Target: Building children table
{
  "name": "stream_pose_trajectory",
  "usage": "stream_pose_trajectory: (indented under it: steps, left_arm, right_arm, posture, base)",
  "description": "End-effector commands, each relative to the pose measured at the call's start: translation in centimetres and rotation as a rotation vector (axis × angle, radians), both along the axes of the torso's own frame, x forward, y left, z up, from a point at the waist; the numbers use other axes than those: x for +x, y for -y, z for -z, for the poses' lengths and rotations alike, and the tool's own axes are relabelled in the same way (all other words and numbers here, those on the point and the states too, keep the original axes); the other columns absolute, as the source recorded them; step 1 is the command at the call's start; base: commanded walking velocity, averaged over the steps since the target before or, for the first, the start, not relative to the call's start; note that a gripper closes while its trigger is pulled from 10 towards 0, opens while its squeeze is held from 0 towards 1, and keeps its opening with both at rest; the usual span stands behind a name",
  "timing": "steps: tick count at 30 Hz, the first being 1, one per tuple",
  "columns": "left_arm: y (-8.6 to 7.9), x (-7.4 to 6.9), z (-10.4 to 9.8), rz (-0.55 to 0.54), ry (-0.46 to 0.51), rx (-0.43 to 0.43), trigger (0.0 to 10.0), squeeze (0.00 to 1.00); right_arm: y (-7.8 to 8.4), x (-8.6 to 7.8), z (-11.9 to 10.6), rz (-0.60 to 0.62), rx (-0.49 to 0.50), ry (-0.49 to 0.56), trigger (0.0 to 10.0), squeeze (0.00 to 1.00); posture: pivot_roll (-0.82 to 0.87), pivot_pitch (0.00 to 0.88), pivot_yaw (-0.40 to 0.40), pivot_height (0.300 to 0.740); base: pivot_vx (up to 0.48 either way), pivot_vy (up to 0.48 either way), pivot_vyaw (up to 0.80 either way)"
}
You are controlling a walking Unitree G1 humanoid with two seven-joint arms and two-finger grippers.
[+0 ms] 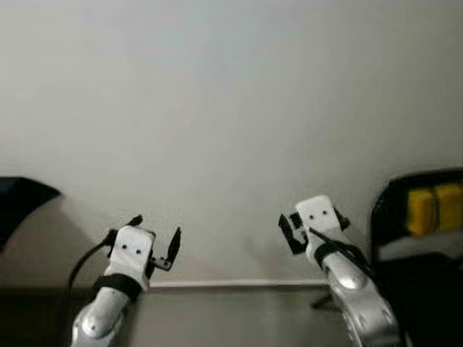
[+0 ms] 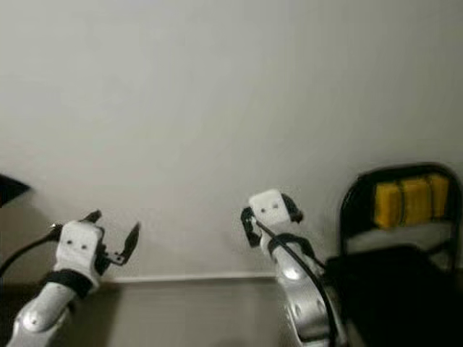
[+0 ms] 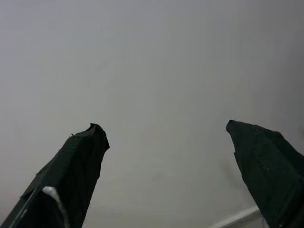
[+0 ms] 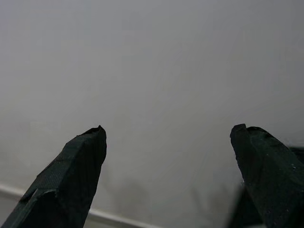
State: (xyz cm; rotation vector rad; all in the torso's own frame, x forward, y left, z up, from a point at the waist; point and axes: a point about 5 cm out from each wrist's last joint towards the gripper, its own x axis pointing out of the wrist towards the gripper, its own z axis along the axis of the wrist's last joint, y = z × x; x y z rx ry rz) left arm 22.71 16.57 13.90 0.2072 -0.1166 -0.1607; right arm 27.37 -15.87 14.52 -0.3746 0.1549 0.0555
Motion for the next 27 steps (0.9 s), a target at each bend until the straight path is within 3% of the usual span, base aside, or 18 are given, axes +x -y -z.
stream_pose_trajectory:
  steps: [1,5,15,27]
  left_arm:
    - [-0.55,-0.17,0.16,-0.019,-0.007,0.001,10.0,0.00]
    - [-0.50,-0.32,0.26,-0.015,-0.022,-0.015,10.0,0.00]
    - [-0.40,-0.34,0.30,-0.017,-0.025,-0.032,10.0,0.00]
    - [-0.56,-0.19,0.16,-0.024,-0.019,-0.041,10.0,0.00]
  right_arm:
    - [-0.62,0.00,-0.01,-0.020,0.004,0.000,10.0,0.00]
    - [-0.60,0.07,0.00,-0.018,0.005,-0.004,10.0,0.00]
    - [-0.69,0.18,-0.08,-0.020,0.007,-0.002,10.0,0.00]
    - [-0.68,0.25,-0.08,-0.015,0.005,-0.002,10.0,0.00]
  posture:
    - [-0.05,0.000,-0.034,0.740]
    - [-0.04,0.000,-0.036,0.740]
    - [-0.05,0.000,-0.035,0.740]
    - [-0.05,0.000,-0.036,0.740]
  base:
    - [0.000,0.000,0.00]
    - [0.000,0.000,0.00]
    - [-0.385,0.000,0.00]
    - [0.000,0.000,0.00]
